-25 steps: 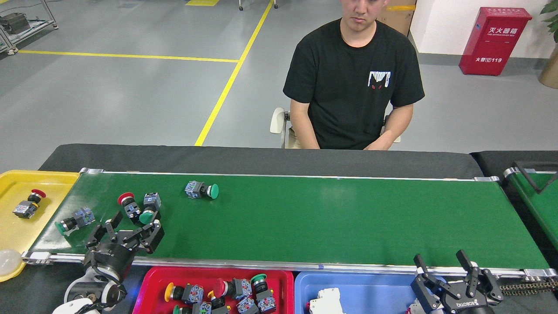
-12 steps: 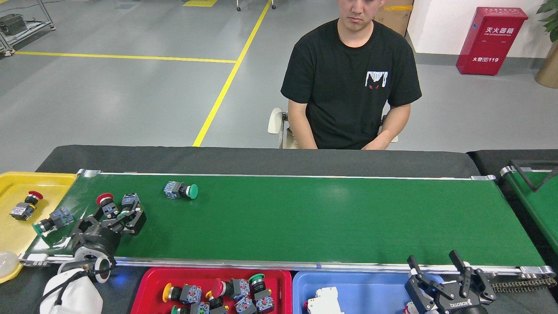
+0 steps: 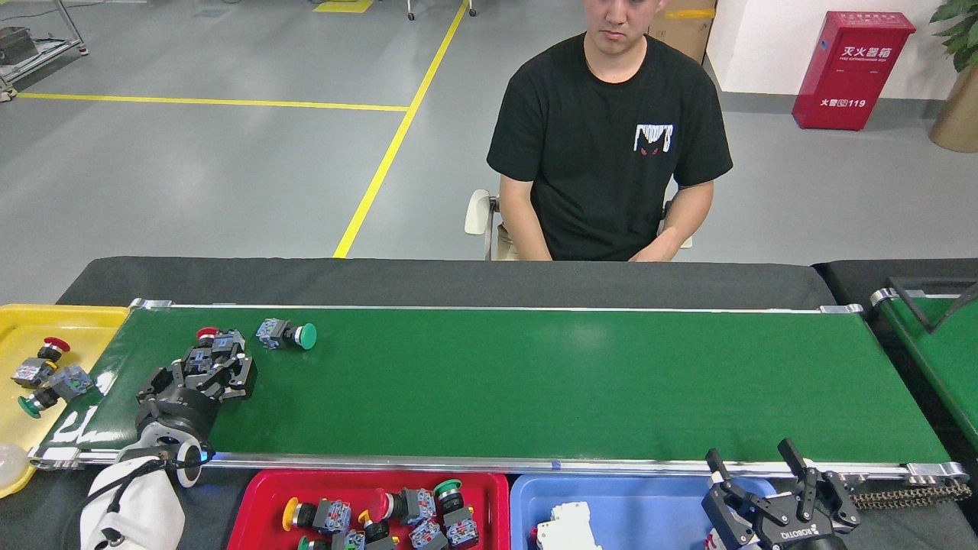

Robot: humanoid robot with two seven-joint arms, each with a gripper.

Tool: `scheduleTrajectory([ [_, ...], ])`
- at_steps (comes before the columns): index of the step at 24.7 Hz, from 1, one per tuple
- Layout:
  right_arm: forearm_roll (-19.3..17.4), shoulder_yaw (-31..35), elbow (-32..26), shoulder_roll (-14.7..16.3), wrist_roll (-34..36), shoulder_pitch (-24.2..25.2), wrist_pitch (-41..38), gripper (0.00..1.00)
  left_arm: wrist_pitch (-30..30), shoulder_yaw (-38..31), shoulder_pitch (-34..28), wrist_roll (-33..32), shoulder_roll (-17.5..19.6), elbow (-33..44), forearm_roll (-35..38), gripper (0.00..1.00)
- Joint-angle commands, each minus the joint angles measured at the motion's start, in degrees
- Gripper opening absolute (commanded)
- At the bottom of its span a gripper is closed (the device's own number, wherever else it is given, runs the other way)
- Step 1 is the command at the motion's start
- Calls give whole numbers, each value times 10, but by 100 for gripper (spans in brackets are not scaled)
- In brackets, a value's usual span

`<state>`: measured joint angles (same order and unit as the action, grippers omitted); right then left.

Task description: Pick switch part from conveyor to tray

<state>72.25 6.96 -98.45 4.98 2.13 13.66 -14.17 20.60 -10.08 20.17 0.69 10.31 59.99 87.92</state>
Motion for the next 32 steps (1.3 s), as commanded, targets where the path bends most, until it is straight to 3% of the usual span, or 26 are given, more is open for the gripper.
scheduleTrajectory([
  [1,-1,2,-6,1,2,-4,1,100,88,1,-46,2,-5,103,-10,14],
  [5,-3,8,-6,1,3,-5,2,100,243,30,-196,-1,-21,296,-21,21],
  [7,-3,8,-6,1,3,-5,3,100,244,56,-254,-3,-26,351,-18,30],
  [8,-3,8,-6,1,3,-5,2,100,244,70,-278,-9,-26,369,-18,43],
  [10,-3,8,-6,2,2,-3,3,100,244,81,-307,-21,-35,392,-18,100],
  [16,-3,27,-15,0,1,2,5,100,244,71,-313,-20,-49,399,-22,100],
  [21,-3,83,-28,-1,2,23,5,100,240,-60,-312,-19,-85,395,-31,100],
  [24,-3,112,-28,-2,2,42,4,100,128,-119,-305,-20,-92,378,-23,100],
  [26,-4,118,-28,-2,4,65,4,100,84,-126,-300,-20,-90,357,-23,100],
  [32,-4,121,-29,-11,6,80,2,100,78,-144,-303,-22,-87,352,-22,100],
])
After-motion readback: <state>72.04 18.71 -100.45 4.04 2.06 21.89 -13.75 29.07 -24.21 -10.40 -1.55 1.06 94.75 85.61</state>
